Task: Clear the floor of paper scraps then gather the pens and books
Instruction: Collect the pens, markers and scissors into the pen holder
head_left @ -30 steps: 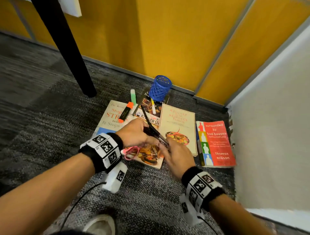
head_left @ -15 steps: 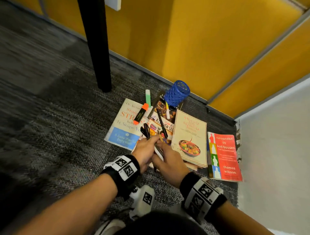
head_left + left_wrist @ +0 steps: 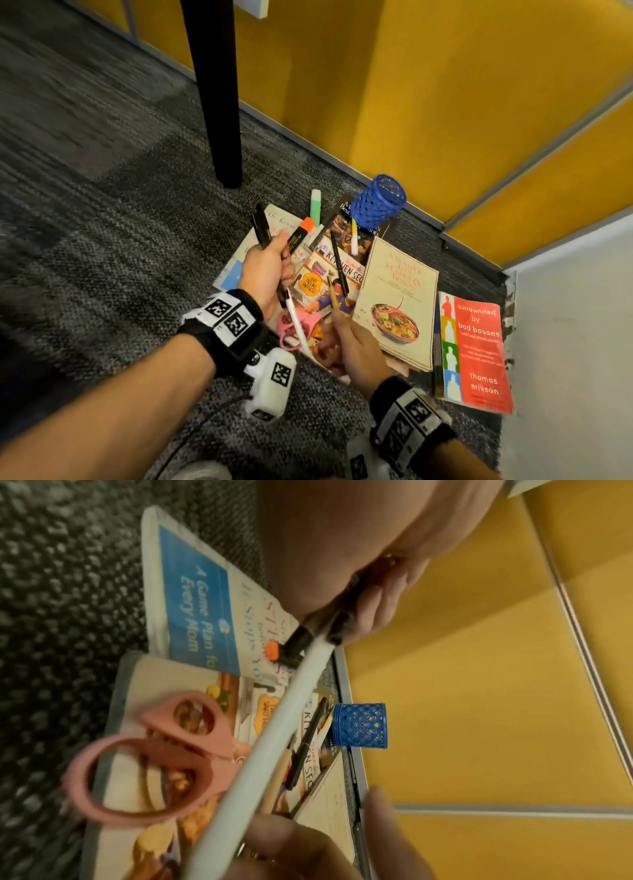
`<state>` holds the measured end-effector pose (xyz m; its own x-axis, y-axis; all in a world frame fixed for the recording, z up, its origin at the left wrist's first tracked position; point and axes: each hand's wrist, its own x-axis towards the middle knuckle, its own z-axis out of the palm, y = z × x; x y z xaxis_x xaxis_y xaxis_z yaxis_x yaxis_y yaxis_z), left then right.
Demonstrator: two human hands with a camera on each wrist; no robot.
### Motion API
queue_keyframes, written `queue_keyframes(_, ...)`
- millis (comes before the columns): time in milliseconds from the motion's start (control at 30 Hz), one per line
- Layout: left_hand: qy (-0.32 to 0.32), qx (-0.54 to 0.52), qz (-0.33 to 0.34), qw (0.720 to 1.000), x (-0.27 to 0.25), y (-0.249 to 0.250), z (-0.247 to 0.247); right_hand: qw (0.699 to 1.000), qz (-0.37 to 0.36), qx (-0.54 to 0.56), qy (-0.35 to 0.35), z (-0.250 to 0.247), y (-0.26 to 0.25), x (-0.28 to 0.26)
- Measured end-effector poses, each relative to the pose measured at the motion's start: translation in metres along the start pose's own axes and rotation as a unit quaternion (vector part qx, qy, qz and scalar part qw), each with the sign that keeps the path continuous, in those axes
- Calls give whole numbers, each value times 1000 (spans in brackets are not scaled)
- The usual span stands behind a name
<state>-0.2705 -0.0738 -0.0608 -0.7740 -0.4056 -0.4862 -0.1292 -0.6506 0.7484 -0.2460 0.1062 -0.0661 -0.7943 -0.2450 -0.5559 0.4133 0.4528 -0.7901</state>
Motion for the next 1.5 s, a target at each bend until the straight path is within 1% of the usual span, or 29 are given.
queue_keyframes(67, 9, 16, 56, 998, -5, 5, 5, 994, 34, 79, -72, 12, -4, -1)
queue_keyframes(133, 11, 30, 83, 996, -13, 4, 12, 970, 39, 203, -125, 27, -15, -1)
queue_keyframes(200, 1, 20, 68, 997, -21, -4, 18, 942, 33, 298, -149, 39, -33, -2)
queue_keyframes(267, -13, 49, 36, 998, -29, -10, 20, 938, 21, 311, -152, 43, -45, -1)
queue_keyframes(300, -16, 72, 34, 997, -29, -14, 18, 960, 4, 250, -125, 42, -46, 0)
queue_keyframes(333, -26, 100, 39, 994, -30, -13, 16, 986, -24, 144, -80, 36, -42, 4)
queue_keyframes(367, -43, 129, 40, 990, -29, -13, 14, 997, -68, 6, -23, 29, -36, 10)
queue_keyframes(400, -60, 175, 38, 982, -30, -10, 12, 978, -126, -159, 37, 19, -27, 16)
queue_keyframes(467, -80, 278, 33, 957, -23, -9, 2, 851, -182, -480, 111, -3, -11, 24)
queue_keyframes(500, -85, 324, 33, 941, -21, -10, -3, 798, -168, -569, 105, -12, -4, 26)
queue_keyframes(533, -93, 368, 32, 925, -18, -12, -8, 766, -146, -619, 92, -18, 2, 26)
queue_keyframes(600, -125, 411, 41, 902, -17, -12, -12, 753, -130, -642, 61, -24, 13, 27)
queue_keyframes(700, -161, 444, 59, 879, -16, -16, -12, 728, -188, -658, 49, -26, 14, 25)
queue_keyframes(733, -159, 459, 62, 872, -18, -15, -10, 731, -195, -653, 37, -27, 11, 23)
queue_keyframes(800, -171, 505, 88, 841, -23, -12, -8, 773, -206, -601, 6, -33, 1, 20)
queue_keyframes(833, -177, 538, 112, 817, -25, -11, -6, 800, -218, -559, 3, -37, -6, 17)
queue_keyframes(900, -193, 628, 150, 739, -26, -8, -4, 854, -253, -455, 12, -43, -24, 12)
queue_keyframes(933, -195, 657, 153, 712, -26, -8, -3, 878, -263, -399, 15, -45, -34, 9)
queue_keyframes(967, -192, 670, 158, 700, -25, -9, -2, 903, -261, -340, 11, -47, -42, 10)
queue_keyframes(1033, -180, 657, 185, 708, -21, -10, -3, 950, -233, -202, -39, -51, -59, 14)
queue_keyframes(1100, -152, 629, 181, 741, -16, -10, -6, 973, -199, -78, -86, -51, -73, 24)
queue_keyframes(1167, -107, 602, 140, 779, -8, -8, -12, 979, -181, -89, -39, -50, -76, 43)
queue_keyframes(1200, -84, 600, 129, 785, -4, -8, -16, 971, -175, -164, 10, -50, -73, 54)
queue_keyframes(1233, -67, 599, 119, 789, -2, -8, -20, 944, -167, -280, 56, -49, -67, 64)
queue_keyframes(1267, -59, 594, 109, 795, 0, -7, -23, 900, -156, -397, 88, -47, -61, 73)
queue_keyframes(1300, -62, 584, 98, 803, 1, -6, -27, 858, -145, -482, 101, -44, -54, 80)
queue_keyframes(1367, -83, 543, 94, 830, 2, -8, -32, 812, -135, -561, 94, -35, -40, 90)
queue_keyframes(1433, -108, 497, 100, 855, 2, -9, -35, 793, -140, -585, 92, -29, -29, 95)
queue_keyframes(1500, -118, 466, 81, 873, 0, -11, -34, 798, -152, -575, 102, -28, -26, 97)
